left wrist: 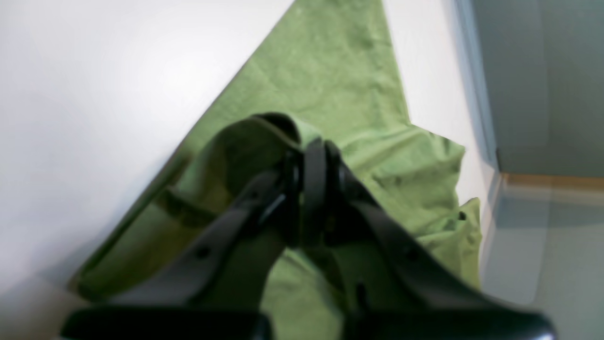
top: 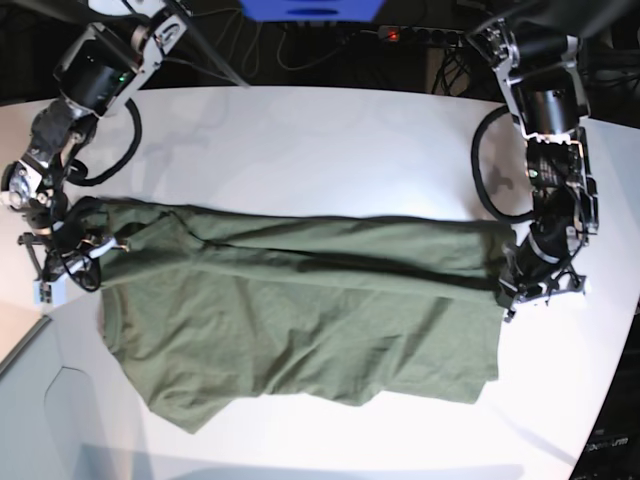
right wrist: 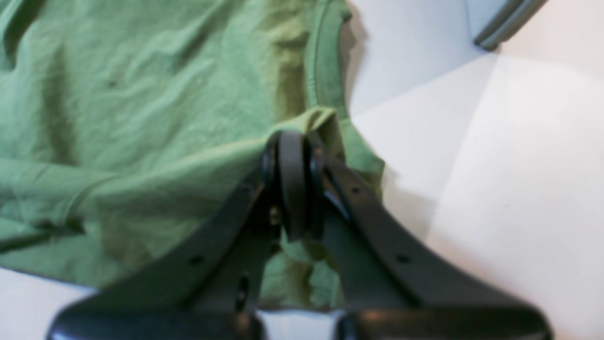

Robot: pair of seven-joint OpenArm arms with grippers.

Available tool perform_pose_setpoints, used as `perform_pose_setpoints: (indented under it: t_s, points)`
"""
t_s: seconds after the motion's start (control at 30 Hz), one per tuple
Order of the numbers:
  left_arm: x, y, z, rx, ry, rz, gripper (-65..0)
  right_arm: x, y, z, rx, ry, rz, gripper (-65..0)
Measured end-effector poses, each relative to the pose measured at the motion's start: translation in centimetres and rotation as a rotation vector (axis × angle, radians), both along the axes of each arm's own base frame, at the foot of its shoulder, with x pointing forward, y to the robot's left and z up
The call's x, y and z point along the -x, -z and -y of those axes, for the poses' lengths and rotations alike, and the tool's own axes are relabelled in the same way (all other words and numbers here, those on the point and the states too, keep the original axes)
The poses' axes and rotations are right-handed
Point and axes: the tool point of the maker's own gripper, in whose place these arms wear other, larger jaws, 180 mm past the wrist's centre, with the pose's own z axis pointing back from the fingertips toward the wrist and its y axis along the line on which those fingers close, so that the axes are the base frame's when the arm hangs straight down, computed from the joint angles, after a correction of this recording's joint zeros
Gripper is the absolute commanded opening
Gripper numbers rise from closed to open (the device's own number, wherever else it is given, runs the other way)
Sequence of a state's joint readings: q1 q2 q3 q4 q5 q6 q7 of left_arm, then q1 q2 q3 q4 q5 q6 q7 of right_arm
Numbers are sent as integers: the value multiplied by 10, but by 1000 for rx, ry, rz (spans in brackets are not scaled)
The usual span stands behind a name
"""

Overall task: Layout the t-shirt on the table in an organized manner, then fold the t-shirt properly
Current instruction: 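Release and regrasp the shirt edge with the right gripper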

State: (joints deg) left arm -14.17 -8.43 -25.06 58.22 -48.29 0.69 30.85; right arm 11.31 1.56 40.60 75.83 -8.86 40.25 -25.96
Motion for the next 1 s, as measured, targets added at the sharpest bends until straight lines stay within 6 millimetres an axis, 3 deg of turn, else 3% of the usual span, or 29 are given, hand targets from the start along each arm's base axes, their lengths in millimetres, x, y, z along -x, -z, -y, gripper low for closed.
perform_pose_setpoints:
  t_s: [0.2, 0.4, 0.5, 0.6, 0.77, 1.0]
  points:
    - [-15, -1, 3, 25, -3, -6, -626, -2, 2, 4, -2, 0, -6, -631]
    - [-25, -2, 3, -54, 29, -30, -384, -5, 3, -2, 44, -46, -31, -377]
    - [-25, -4, 5, -65, 37, -27, -337, -4, 3, -2, 47, -47, -34, -298]
    - [-19, -15, -3, -100, 30, 4, -338, -3, 1, 1, 65, -45, -36, -290]
    - [6, -24, -14, -174, 33, 38, -338, 0, -21, 6, 119, -41, 13, -286]
    - [51, 29, -26, -175, 33, -119, -334, 30, -12, 3, 146, -40, -23, -285]
